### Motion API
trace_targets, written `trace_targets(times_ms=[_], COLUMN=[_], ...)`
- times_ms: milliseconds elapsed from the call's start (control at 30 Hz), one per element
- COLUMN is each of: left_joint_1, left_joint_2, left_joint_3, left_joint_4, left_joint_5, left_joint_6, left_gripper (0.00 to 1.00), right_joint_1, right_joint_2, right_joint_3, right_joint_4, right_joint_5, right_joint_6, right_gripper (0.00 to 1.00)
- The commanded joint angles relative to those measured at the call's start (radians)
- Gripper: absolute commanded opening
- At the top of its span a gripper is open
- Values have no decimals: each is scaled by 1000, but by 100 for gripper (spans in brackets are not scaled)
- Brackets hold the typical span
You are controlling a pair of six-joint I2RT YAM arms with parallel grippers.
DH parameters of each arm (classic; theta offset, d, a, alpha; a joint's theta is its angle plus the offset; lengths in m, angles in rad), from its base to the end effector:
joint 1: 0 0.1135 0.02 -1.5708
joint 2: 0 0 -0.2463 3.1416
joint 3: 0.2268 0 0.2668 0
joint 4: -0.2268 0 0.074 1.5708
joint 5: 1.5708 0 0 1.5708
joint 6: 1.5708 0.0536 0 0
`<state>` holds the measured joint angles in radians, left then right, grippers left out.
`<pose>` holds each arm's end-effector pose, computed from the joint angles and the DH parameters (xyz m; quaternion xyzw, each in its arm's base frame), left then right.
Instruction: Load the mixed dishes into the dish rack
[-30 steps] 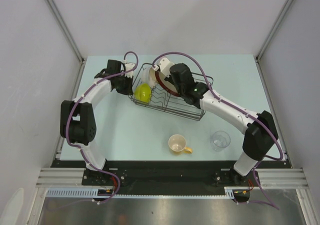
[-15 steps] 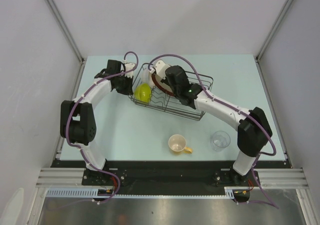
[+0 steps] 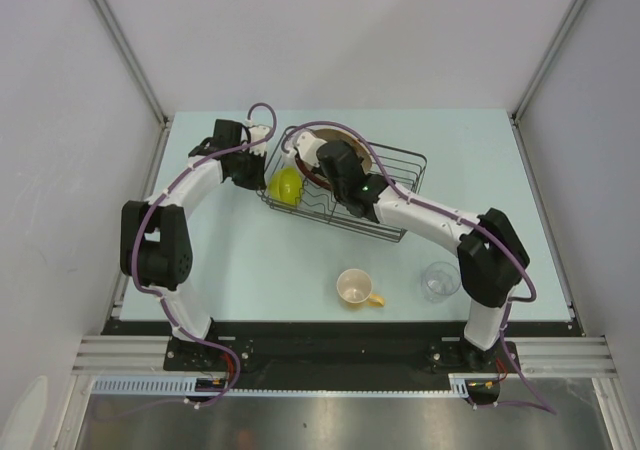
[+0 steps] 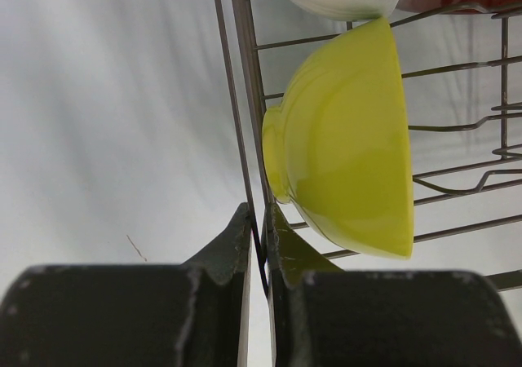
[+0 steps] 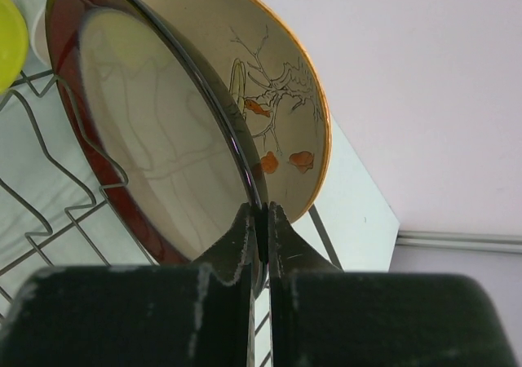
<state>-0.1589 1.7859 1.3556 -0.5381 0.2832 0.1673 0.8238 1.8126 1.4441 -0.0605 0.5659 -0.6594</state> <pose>0.3975 -0.0789 0.1968 0.1948 0.9261 -0.1335 0.2943 0.3279 0.3118 0.2654 -0.4345 0.6977 -0.1915 0.5364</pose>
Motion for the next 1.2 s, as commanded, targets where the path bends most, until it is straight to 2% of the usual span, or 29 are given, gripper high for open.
trace_targets(times_ms=[0,33,67,100,233,367,500,533,733,900,967,1100,1167], left_joint_1=[4,4,4,4,5,5,5,5,5,7,22,68,96], left_joint_2=[27,27,26,27,24,24,24,23,20,12,1,-37,-59], left_joint_3=[-52,-52,-52,-50,-47,-43,-38,-36,-36,-32,-6,53,88], left_joint_4=[-123,-125,-125,-125,-128,-129,-135,-135,-138,-146,-157,-200,-230], left_joint_5=[4,5,4,4,5,5,4,5,1,-4,5,24,16], left_joint_6=[72,72,71,72,69,67,67,66,69,69,67,77,99], left_gripper=[7,7,7,7,7,7,7,7,7,7,7,8,9], right_joint_1=[21,21,18,17,-2,-28,-46,-48,-48,-54,-63,-72,-80], right_joint_2=[56,56,54,53,37,28,30,31,1,-108,-163,-370,-424], right_joint_3=[39,42,47,58,87,107,133,142,144,128,116,38,29], right_joint_4=[94,96,94,93,74,65,10,-2,-24,-64,-151,-373,-530], right_joint_5=[-34,-23,-20,-17,8,17,23,26,25,110,156,147,111], right_joint_6=[67,69,70,73,107,136,178,185,230,303,363,539,648], right_gripper=[0,2,12,17,30,55,65,70,72,78,81,80,79])
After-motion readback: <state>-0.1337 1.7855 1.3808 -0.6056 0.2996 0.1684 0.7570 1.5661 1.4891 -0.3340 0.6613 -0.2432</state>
